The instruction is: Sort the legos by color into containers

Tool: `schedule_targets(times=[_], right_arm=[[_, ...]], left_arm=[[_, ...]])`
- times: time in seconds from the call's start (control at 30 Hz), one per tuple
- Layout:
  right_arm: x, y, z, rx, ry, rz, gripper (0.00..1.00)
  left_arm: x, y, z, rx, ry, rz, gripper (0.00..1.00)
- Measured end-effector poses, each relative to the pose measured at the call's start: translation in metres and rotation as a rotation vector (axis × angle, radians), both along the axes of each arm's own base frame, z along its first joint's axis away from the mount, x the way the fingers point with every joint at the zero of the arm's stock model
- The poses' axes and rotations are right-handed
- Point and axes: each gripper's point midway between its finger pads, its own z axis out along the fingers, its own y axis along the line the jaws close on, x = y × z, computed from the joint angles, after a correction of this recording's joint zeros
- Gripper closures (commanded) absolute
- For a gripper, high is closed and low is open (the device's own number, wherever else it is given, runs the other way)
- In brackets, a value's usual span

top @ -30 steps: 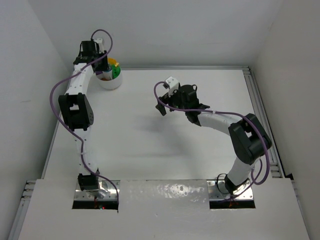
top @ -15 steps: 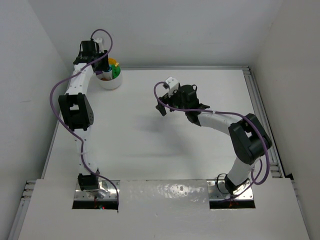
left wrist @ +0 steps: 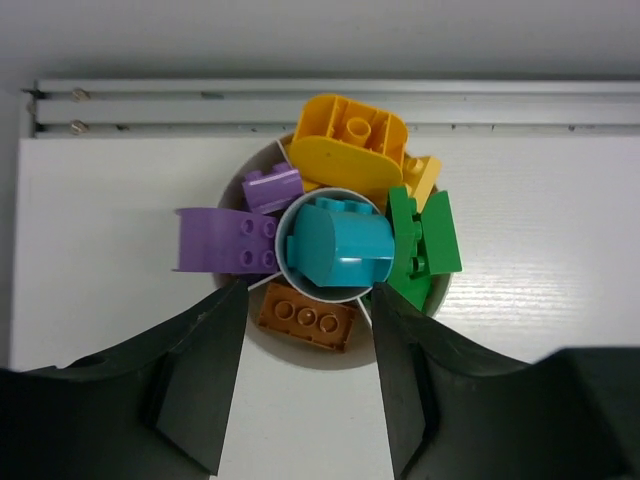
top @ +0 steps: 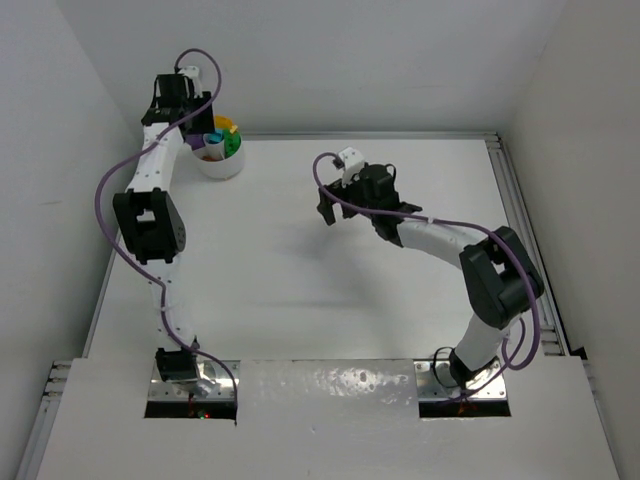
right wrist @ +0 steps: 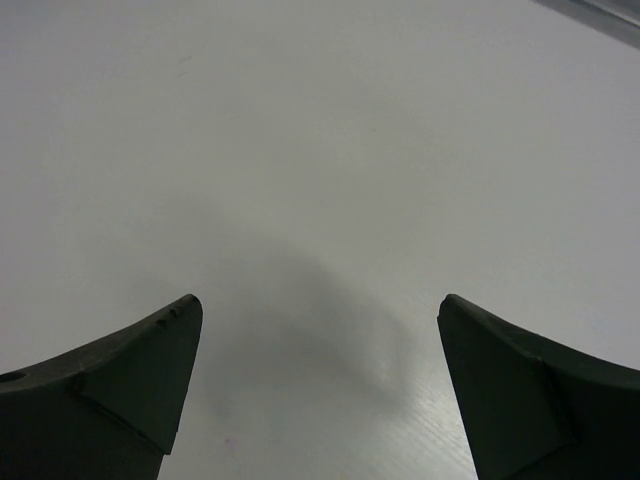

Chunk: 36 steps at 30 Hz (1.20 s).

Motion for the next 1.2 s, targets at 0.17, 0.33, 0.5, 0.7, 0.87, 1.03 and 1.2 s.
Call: schedule_targets(times=[0.17, 0.33, 0.5, 0.7, 0.87, 1.03, 1.2], right_arm=[[0.051, -0.086, 0.022, 0.036, 0.053, -0.370, 0.01], [0.066, -0.199, 0.039, 0.046, 0.079, -0.744, 0.01], [0.037, -0.262, 0.052, 0.060, 0.068, -0.941, 0.01], [0.024, -0.285, 0.049, 0.017, 0.085, -1.048, 0.01], [0.026, -0.297, 0.049, -0.034, 0.121, -1.136, 0.01], [0.019, -0.307, 0.051, -0.061, 0.125, -1.202, 0.01], [0.011, -0.312, 0.047, -0.093, 0.145, -1.224, 0.01]], left_arm=[[-0.023, 0.031, 0.057, 0.025, -0.058, 0.071, 0.49], [-0.080, 0.102, 0.105, 0.060, -0.098, 0.239, 0.48], [-0.156, 0.174, 0.100, 0.082, -0.024, 0.433, 0.48], [-0.213, 0.193, 0.039, 0.096, 0.181, 0.504, 0.47], [-0.220, 0.178, 0.013, 0.069, 0.254, 0.467, 0.47], [-0.220, 0.174, 0.013, 0.060, 0.248, 0.458, 0.47], [-0.223, 0.171, 0.013, 0.053, 0.248, 0.455, 0.47]])
